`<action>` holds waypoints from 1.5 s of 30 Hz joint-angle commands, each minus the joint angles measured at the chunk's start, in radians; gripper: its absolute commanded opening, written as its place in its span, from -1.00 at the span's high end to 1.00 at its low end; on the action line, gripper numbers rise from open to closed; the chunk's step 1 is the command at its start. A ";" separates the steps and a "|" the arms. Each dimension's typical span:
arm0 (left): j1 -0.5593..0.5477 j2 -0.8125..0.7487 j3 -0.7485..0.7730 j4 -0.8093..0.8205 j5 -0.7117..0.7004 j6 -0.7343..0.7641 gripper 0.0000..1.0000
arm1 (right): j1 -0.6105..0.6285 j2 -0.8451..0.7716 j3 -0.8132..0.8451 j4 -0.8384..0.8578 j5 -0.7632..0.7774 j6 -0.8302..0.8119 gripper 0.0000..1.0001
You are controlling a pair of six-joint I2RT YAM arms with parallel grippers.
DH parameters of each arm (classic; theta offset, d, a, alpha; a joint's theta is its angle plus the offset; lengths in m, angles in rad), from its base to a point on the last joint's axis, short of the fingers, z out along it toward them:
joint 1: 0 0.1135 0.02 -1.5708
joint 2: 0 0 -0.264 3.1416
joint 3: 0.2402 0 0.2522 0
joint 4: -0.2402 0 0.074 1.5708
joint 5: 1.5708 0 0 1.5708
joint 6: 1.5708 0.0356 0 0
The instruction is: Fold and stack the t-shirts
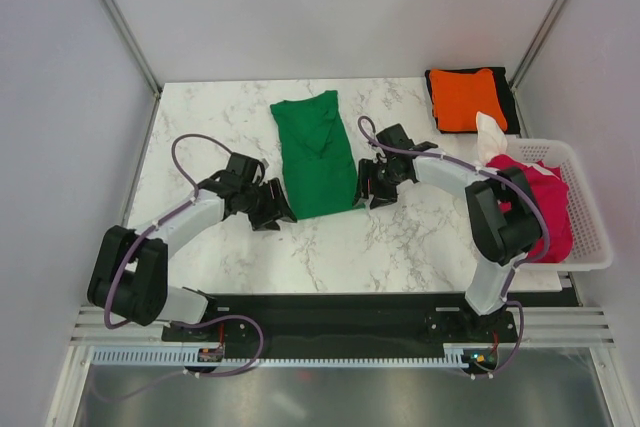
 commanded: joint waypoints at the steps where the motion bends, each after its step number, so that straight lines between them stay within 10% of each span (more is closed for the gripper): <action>1: -0.006 0.012 -0.016 0.130 0.027 -0.046 -0.23 | -0.001 0.038 -0.002 0.137 -0.072 0.027 -0.18; 26: -0.053 0.055 -0.084 0.278 -0.136 -0.067 -0.01 | -0.003 0.033 -0.028 0.069 0.063 -0.051 -0.22; 45: -0.075 0.100 -0.044 0.272 -0.200 -0.079 0.01 | -0.001 0.072 -0.085 0.197 0.006 -0.054 0.42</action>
